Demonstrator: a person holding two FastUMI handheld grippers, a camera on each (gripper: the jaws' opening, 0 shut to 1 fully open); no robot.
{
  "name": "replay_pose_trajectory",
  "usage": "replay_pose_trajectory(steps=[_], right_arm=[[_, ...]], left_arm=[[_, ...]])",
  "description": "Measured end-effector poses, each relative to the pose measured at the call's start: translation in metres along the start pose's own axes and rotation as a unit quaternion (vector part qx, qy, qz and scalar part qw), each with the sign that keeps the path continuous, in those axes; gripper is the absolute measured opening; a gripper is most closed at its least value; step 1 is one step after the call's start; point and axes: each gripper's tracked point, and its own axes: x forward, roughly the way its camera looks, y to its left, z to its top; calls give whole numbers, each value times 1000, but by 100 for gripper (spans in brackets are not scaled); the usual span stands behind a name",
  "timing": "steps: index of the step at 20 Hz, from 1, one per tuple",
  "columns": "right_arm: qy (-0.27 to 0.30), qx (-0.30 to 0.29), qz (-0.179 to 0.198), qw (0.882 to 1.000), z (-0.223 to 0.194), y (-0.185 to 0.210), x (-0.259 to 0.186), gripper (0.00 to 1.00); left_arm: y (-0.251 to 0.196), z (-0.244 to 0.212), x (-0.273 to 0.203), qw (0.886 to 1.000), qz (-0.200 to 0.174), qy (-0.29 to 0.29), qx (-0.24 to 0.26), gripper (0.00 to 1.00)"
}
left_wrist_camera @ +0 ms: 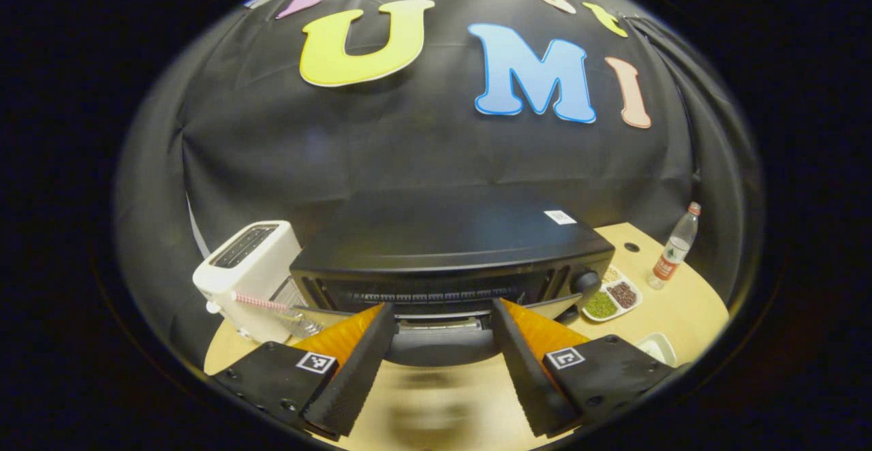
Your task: Open the electric oven with the left hand, put the food in, and close the electric oven.
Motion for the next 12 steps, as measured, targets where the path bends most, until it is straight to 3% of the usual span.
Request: replay_pose_trajectory(steps=[6,8,10,12], right_arm=[[9,-3,10,1000,-7,5,-8,99],[13,-2,15,1000,-8,7,-11,99],[14,-3,17,1000,-9,7,-15,99],[21,-3,17,1000,-15,7,-17,99]], left_arm=[[-6,-48,-25,1000,7,26,9,100],[-7,-64,-30,999,9,35,10,96],[-8,-82,-35,999,8,49,4,100],[-6,-95,-38,998,9,56,-7,96]])
